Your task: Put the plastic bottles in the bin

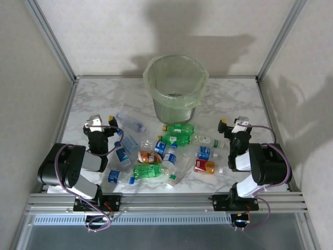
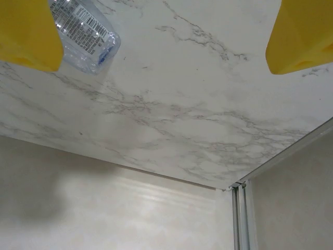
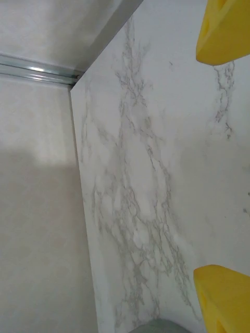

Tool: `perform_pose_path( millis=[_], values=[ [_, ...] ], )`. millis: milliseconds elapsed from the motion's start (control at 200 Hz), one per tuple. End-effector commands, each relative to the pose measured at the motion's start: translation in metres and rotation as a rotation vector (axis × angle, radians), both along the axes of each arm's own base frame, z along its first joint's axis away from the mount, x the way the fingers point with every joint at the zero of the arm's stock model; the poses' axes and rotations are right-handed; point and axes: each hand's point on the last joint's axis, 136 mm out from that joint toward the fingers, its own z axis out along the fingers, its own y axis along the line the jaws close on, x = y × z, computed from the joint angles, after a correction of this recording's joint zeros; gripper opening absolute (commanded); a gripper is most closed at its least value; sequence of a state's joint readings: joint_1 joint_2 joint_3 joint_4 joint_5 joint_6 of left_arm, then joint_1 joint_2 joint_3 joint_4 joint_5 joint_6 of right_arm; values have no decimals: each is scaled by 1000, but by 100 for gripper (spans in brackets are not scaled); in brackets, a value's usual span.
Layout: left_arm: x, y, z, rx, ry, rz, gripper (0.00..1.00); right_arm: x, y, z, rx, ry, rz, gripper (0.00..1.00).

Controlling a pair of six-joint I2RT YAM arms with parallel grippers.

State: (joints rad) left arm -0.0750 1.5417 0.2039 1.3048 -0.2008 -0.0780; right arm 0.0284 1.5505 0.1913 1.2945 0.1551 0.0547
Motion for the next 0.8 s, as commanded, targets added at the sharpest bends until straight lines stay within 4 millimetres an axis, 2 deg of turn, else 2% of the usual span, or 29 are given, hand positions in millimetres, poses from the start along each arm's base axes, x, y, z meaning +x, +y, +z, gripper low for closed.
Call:
perform_pose_path(
  millis=[0,796],
  values=[
    [5,-1,6,-2,-19,-9,99,5,2,12,-18,-38,16,99],
    [4,0,7,-4,-21,-11,99,5,2,11,-16,-37,17,99]
  ],
)
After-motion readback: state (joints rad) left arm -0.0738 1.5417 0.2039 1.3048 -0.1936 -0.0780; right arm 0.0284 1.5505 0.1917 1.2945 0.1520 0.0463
